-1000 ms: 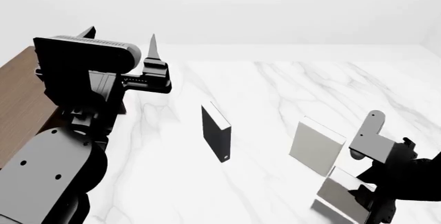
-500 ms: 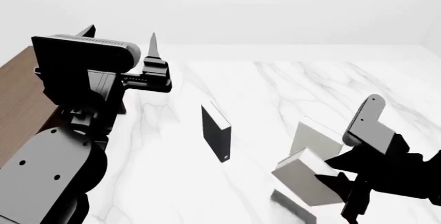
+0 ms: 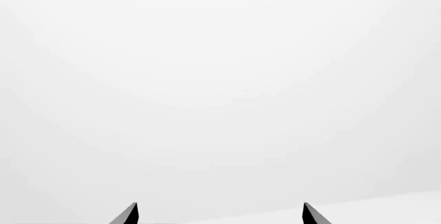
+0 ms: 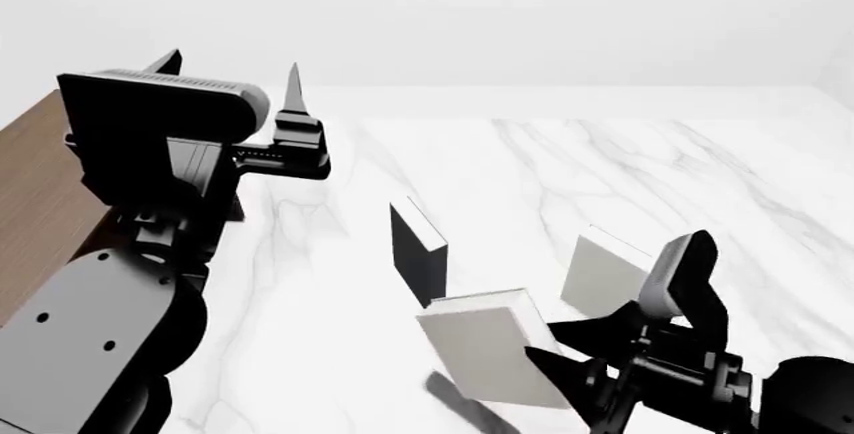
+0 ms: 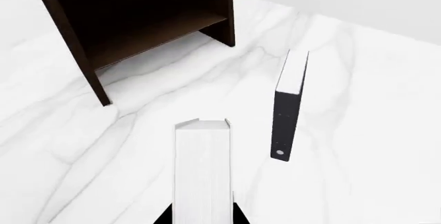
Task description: Pick up the book on the right and place it under the cabinet shelf.
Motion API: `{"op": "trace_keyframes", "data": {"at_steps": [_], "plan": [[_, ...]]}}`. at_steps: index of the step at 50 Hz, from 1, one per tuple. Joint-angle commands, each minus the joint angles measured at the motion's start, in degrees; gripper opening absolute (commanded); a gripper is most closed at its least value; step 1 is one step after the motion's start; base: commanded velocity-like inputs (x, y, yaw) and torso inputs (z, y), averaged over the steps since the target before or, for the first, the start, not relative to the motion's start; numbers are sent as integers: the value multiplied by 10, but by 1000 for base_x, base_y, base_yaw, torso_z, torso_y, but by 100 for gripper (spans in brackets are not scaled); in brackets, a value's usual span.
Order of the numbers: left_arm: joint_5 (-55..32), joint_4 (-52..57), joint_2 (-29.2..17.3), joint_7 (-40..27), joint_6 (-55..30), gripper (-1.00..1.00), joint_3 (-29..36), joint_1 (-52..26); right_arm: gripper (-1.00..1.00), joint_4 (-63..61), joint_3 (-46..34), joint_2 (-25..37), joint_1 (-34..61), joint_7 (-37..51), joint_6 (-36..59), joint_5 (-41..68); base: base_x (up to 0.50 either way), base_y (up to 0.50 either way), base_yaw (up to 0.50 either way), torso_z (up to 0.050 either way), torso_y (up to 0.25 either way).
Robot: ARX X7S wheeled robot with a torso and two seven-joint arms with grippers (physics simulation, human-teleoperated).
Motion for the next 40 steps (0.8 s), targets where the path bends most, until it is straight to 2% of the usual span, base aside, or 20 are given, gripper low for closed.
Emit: {"op": "trace_keyframes", "data": {"at_steps": [1, 19, 40], "plan": [[1, -6, 0, -1, 11, 100, 2, 7, -100, 14, 34, -50, -87, -5, -128, 31, 0, 0, 0, 0, 0], [-2, -9, -2, -3, 19, 100, 2, 11, -100, 79, 18, -156, -152, -51, -206, 34, 0, 0, 0, 0, 1], [-6, -9, -3, -8, 24, 100, 1, 17, -100, 172, -7, -286, -141, -76, -211, 76, 0, 0, 0, 0, 1]]}}
